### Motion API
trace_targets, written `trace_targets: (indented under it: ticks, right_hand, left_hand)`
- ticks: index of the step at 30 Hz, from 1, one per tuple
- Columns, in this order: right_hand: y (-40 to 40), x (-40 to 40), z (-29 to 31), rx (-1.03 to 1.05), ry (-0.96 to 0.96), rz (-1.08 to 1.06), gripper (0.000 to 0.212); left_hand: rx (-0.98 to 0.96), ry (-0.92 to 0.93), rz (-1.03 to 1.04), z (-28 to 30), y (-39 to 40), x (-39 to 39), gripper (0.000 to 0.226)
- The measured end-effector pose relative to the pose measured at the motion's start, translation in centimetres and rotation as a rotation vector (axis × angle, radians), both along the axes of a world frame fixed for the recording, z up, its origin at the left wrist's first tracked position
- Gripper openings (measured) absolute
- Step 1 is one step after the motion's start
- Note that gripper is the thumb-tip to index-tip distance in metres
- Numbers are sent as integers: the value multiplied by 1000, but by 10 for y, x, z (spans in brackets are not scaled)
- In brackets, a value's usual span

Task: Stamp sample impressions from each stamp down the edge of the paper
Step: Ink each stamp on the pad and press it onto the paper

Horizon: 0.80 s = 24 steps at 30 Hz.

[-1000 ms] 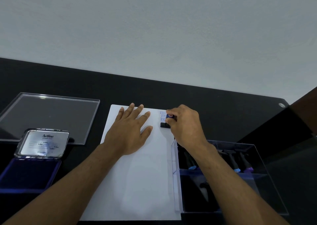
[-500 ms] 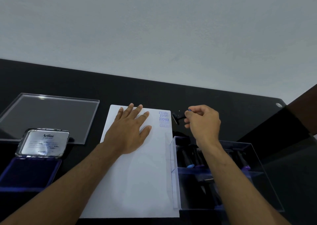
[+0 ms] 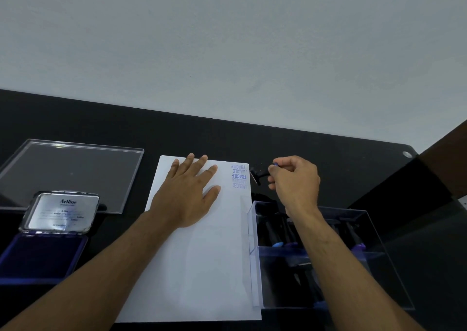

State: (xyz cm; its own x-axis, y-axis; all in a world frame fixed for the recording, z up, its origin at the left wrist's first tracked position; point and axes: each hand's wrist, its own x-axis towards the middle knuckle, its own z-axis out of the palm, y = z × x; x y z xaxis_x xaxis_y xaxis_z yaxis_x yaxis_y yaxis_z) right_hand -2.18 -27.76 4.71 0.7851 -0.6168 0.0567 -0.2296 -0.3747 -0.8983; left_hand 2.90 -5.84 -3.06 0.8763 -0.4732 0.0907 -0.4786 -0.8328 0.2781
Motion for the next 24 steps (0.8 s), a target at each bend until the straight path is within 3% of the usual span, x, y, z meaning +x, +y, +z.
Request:
trace_targets:
  ticks: [15, 24]
  right_hand:
    - [4, -2, 2, -10, -23, 8, 10]
    - [61, -23, 24, -70, -39, 221, 17]
  left_hand:
    - [-9, 1, 10, 5, 3, -3, 88]
    - [-55, -39, 85, 28, 49, -46, 85]
